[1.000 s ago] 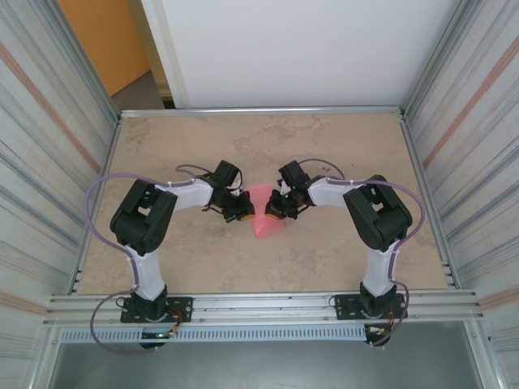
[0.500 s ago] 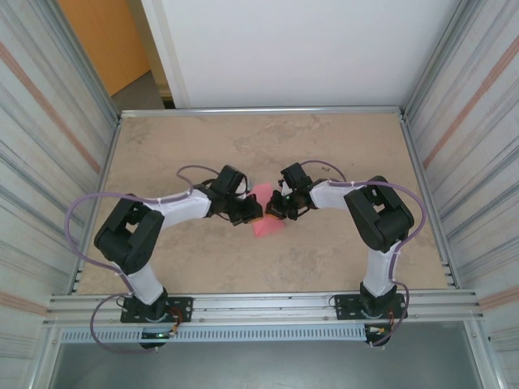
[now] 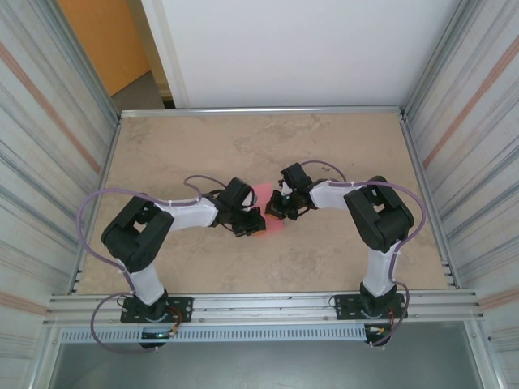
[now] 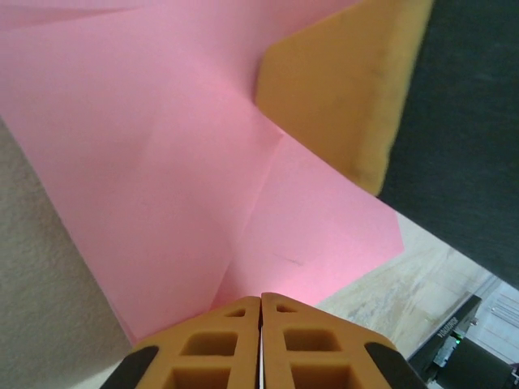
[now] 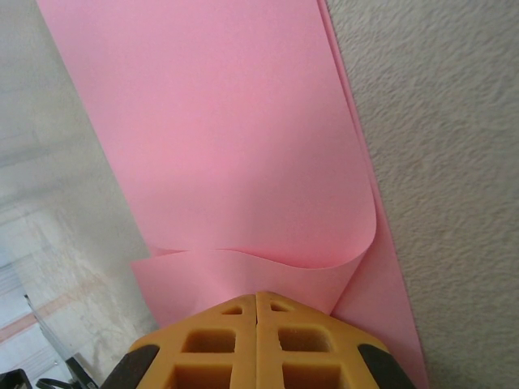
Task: Fold a paper plane with a square sheet of paper (pick it up from the middle)
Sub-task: Fold the triangle a second time at the center of the table.
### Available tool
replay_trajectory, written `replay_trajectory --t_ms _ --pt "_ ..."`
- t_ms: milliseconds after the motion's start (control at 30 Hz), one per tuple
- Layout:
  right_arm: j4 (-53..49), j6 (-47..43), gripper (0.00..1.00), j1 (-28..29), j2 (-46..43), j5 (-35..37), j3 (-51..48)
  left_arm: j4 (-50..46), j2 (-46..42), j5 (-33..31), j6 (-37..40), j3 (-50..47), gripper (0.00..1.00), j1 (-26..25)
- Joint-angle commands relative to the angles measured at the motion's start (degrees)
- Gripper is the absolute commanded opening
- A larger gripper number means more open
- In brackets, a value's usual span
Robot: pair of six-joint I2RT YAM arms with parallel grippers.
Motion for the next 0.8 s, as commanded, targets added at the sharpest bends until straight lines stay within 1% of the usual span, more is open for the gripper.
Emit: replay_trajectory --t_ms 0,333,767 --pt "-5.7 1.1 0.06 -0.3 4.2 5.9 -2.7 -1.0 1.1 -1.9 1.4 1.6 0.10 0.3" --pt "-5.7 1.0 0.06 -0.4 4.6 5.8 -2.5 -2.0 1.7 -2.7 2.6 1.7 0.10 0.6" --pt "-6.3 0.9 0.06 -0.4 4.8 5.9 -2.4 -3.1 2.0 -2.2 4.1 0.6 0.09 0.9"
